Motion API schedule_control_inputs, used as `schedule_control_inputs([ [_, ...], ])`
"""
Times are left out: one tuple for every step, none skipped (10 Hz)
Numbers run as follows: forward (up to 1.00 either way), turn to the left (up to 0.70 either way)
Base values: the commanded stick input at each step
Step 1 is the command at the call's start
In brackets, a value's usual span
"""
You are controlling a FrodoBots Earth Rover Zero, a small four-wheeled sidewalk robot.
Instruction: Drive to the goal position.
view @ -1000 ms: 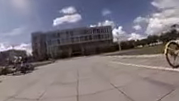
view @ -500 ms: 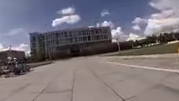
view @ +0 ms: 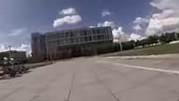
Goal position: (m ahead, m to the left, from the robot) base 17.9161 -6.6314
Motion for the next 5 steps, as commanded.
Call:
schedule_control_inputs([
  [1.0, 0.0],
  [1.0, 0.0],
  [1.0, -0.03],
  [1.0, -0.21],
  [1.0, -0.36],
])
